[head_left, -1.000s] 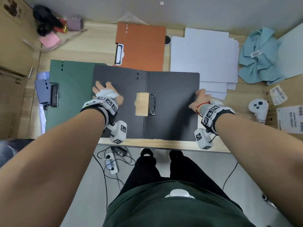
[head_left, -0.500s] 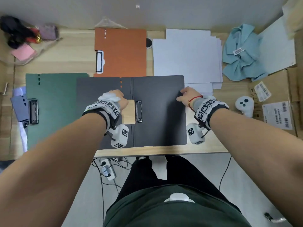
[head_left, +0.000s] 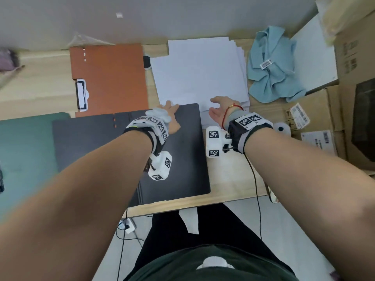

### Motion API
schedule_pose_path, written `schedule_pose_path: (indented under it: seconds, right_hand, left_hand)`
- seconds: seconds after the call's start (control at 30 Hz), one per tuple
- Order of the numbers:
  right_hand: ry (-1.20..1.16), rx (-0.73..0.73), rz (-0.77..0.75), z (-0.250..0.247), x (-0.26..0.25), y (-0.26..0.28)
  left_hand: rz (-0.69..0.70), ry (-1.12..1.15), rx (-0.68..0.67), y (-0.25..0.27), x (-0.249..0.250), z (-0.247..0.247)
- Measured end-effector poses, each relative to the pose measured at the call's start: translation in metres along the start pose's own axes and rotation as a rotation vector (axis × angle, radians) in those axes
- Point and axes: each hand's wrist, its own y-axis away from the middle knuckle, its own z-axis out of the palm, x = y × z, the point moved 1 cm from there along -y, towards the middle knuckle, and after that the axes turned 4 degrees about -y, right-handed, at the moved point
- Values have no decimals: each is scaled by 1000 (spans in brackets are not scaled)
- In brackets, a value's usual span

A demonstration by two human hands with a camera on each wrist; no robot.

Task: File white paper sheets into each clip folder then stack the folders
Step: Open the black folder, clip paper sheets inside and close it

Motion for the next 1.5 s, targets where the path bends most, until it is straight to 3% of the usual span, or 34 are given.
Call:
schedule_pose_path:
  seconds: [0.13, 0.2, 0.33, 0.63, 0.83, 0.93, 1.07, 1.2, 1.27, 1.5]
  right_hand:
    - [-55, 52, -26, 2, -9, 1]
    - [-81, 29, 40, 7, -11, -1]
    - [127, 68, 44, 10, -12, -12]
    - [492, 309, -343, 6, -40, 0]
    - [546, 212, -602, -1, -68, 19]
    - [595, 145, -779, 22, -86, 86]
    - [672, 75, -932, 41, -95, 127]
    - [795, 12, -925, 53, -81, 143]
    - [762, -90, -920, 56, -66, 144]
    - [638, -237, -901, 46, -23, 149]
  left_hand:
    - [-7, 9, 22, 1, 1, 9]
    - [-17, 22, -6, 1, 0, 9]
    - [-31, 30, -26, -1, 1, 8]
    - [-29, 174, -28, 8, -1, -9]
    - [-170, 285, -22, 26, -13, -37]
    - [-222, 444, 73, 38, -23, -66]
    - [-300, 726, 308, 64, -43, -101]
    - [-235, 929, 522, 96, -57, -124]
    - [-178, 984, 581, 113, -62, -127]
    - [-209, 985, 616, 151, -59, -106]
